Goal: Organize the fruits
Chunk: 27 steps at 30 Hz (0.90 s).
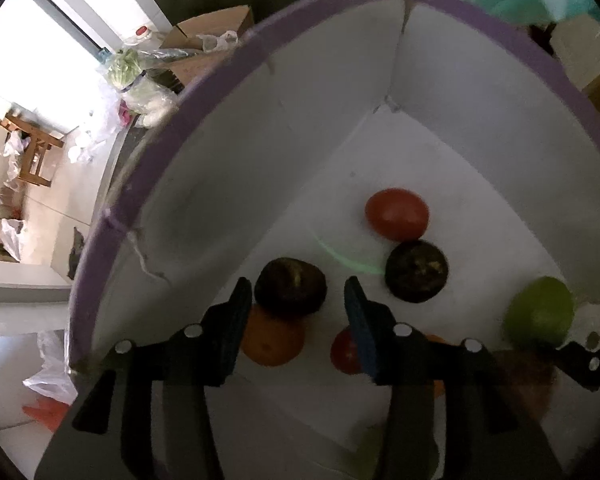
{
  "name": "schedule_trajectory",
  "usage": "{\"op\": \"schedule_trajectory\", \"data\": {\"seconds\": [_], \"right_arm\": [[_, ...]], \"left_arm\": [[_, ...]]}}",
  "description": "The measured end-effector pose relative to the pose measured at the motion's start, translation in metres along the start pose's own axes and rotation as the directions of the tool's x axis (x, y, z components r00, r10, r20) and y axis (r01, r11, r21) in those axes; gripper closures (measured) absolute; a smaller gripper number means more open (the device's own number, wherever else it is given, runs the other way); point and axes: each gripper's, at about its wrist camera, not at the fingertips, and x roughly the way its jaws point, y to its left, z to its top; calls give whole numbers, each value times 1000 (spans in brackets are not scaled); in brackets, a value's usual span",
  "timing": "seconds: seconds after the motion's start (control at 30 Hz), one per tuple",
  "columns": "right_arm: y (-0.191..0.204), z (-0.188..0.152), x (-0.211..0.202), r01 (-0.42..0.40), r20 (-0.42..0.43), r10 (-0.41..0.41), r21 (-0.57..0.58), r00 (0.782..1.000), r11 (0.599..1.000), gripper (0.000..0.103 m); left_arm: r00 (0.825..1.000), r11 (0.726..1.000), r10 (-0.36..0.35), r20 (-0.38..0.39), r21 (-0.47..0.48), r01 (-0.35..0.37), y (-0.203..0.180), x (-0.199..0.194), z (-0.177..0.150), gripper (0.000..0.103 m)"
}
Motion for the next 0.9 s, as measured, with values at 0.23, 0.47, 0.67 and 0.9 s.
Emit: {"op": "schedule_trajectory", "data": {"seconds": [0.23,0.47,0.67,0.9], "right_arm": [[-49,-14,-95,-12,253,-45,220,966,976,25],[-89,-41,-178,-88,416,-84,376,905,922,15],[-98,-65,-152,-240,390,40,480,920,844,15],[-98,-74,-70,-128,124,66,607,990,784,15]], "left_arm": [[920,981,-96,381,-118,151,34,-97,-26,9],[644,980,-47,763,-89,177,45,-231,-79,1],[797,979,65,600,-192,65,17,-215,-72,1],[913,982,91,397,-187,-16,-14,-149,-77,1]]}}
